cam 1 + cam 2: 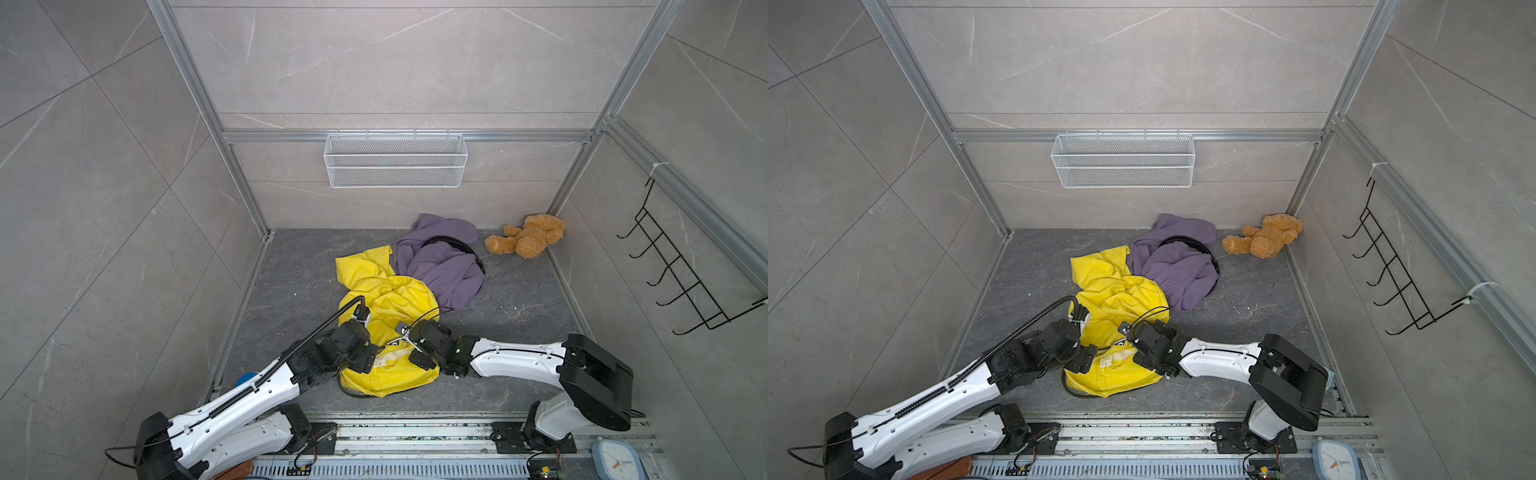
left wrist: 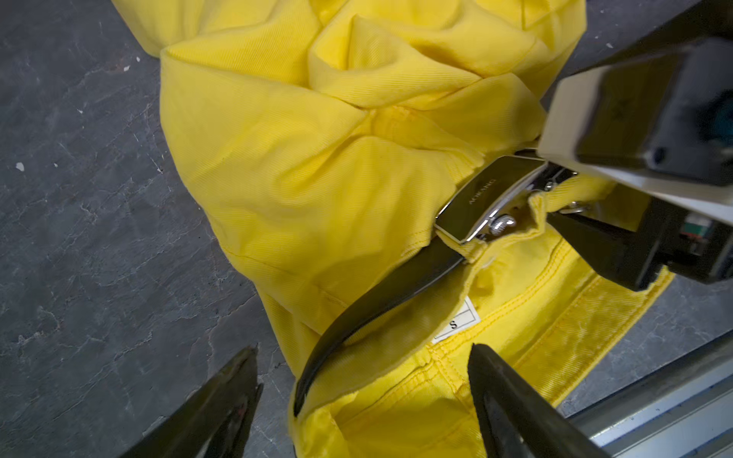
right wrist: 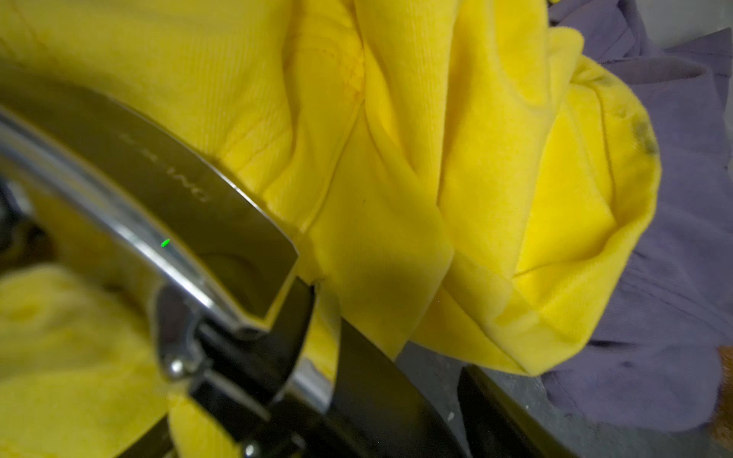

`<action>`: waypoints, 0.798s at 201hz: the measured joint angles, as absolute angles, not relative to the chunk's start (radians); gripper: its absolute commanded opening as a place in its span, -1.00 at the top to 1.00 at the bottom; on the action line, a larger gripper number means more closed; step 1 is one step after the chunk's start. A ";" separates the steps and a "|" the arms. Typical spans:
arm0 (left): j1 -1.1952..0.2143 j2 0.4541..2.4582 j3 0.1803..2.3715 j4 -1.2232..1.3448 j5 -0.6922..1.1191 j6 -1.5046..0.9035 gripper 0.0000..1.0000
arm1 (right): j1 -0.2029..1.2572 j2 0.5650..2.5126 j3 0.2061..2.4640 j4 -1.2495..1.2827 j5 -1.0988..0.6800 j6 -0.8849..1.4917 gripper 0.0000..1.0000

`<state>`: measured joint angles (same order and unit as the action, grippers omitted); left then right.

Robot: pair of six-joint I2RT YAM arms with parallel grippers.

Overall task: Remove the belt from the trousers
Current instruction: Adjust the trousers at the center of the board, then remove the belt from the trousers.

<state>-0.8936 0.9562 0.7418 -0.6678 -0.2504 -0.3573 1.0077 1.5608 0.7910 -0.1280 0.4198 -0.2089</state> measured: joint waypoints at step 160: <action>-0.809 1.172 0.787 -0.605 -0.081 -0.202 -0.52 | 0.947 1.533 0.756 -0.110 0.424 -0.256 -0.78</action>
<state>-0.8085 1.1717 0.7872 -0.6048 -0.0814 -0.2020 0.9474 1.5330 0.7563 -0.1101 0.4236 -0.2562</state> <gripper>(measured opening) 0.771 0.891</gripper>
